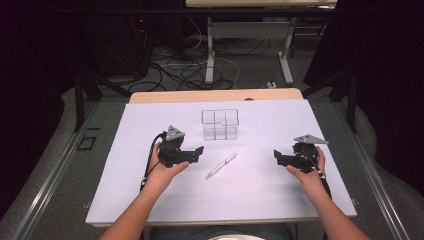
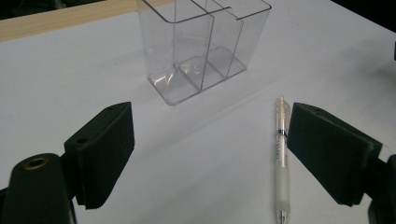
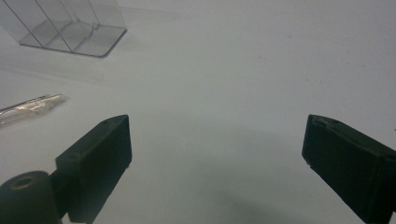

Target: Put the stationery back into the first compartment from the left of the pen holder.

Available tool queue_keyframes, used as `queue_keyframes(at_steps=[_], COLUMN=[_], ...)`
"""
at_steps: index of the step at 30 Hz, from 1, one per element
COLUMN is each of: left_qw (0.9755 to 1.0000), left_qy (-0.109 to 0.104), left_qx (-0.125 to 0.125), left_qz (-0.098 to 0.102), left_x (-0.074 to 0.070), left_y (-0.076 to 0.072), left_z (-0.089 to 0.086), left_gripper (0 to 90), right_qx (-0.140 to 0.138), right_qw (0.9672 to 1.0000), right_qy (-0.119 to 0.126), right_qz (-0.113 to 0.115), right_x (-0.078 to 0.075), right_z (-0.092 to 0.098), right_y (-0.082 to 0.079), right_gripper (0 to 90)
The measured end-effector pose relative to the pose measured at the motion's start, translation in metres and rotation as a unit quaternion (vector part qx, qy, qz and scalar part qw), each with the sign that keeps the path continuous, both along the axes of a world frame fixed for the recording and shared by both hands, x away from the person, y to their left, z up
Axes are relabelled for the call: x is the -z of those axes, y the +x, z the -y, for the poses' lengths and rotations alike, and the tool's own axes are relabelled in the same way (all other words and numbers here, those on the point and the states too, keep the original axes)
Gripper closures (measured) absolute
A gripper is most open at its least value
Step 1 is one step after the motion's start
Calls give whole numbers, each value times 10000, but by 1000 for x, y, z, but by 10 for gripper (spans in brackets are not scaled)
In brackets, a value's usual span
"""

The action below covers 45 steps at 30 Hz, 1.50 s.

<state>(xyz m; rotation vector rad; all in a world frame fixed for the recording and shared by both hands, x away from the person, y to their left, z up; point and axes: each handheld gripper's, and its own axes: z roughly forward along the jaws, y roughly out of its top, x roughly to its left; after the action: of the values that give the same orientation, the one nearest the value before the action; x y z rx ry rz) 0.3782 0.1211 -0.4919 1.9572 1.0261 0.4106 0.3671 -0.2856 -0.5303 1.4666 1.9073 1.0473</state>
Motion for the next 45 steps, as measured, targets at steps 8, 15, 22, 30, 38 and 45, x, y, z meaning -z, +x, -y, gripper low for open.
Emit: queue_keyframes(at_steps=[8, 15, 22, 30, 38, 45], left_qw=[9996, 9987, 9976, 9948, 9929, 9898], left_qy=[199, 378, 467, 629, 740, 785], left_qx=[154, 256, 412, 621, 579, 675], left_qz=[-117, -205, -303, -506, -733, -974], left_x=[1, 4, 10, 19, 26, 32], left_y=[-2, -5, -5, -7, -9, -11], left_z=[8, 17, 26, 39, 47, 53], left_gripper=[186, 265, 339, 369, 436, 484], right_qx=[-29, -87, -89, -90, -87, -86], right_qw=[10000, 9999, 9998, 9998, 9998, 9998], right_qy=[-81, -145, -150, -170, -185, -178], right_qz=[11, 34, 13, -2, -17, -30], right_x=[0, 0, 1, 1, 2, 2], right_z=[0, -2, 0, -1, -1, -1], right_y=[0, -1, -1, -1, -2, -2], right_gripper=[105, 126, 131, 131, 131, 132])
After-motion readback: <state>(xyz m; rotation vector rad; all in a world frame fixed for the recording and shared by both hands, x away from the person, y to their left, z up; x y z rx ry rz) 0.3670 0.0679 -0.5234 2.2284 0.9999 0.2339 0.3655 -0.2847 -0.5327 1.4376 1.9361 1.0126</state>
